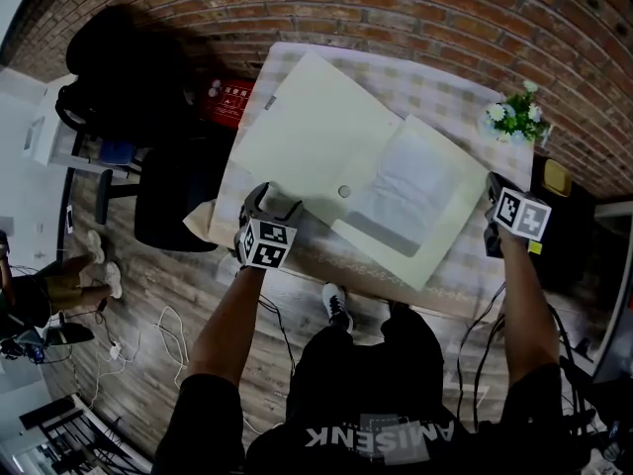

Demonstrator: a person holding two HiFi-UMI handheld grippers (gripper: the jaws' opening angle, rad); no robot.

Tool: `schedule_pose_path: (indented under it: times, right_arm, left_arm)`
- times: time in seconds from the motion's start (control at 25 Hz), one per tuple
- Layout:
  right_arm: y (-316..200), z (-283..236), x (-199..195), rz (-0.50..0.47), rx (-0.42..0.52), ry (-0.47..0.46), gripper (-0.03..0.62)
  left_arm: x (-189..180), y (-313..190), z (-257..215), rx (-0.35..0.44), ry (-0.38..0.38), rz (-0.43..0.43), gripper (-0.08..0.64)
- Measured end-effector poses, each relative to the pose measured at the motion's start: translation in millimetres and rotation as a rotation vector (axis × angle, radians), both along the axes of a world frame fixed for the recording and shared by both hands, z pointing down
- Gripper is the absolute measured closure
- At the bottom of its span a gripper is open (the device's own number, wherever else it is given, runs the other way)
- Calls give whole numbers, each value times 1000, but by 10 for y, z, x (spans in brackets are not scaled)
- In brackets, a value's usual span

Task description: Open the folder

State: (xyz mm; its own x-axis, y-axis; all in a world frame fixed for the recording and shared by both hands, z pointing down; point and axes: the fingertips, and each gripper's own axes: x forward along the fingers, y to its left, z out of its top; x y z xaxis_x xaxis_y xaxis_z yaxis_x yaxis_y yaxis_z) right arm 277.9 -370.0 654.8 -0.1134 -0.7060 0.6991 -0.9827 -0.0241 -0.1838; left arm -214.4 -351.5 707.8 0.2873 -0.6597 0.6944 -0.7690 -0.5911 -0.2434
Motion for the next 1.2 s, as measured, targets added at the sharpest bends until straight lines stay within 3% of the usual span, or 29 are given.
schedule_pose_path:
  times: [0.24,0.36,0.64,0.88,1.0,1.2]
  right_arm:
    - [13,-11,5,12,3,-3,531]
    - [12,-7,5,13,0,-4,531]
    - [13,-5,16,19,2,-11,531]
    - [26,-10,7,24,8,-16,531]
    - [11,-24,3,13,11,6,531]
    - [8,-16,0,18,8,-6,531]
  left_arm:
    - [20,-80,-36,75,-150,40,199]
    - [20,-89,-17,78,-171,48,198]
    - [34,-131,94,-61,-94,118,186]
    - [61,-164,64,-226,44,176,186]
    - [50,-187,96,-290,118,166,186]
    - [52,-210,115,-305,141,190,179]
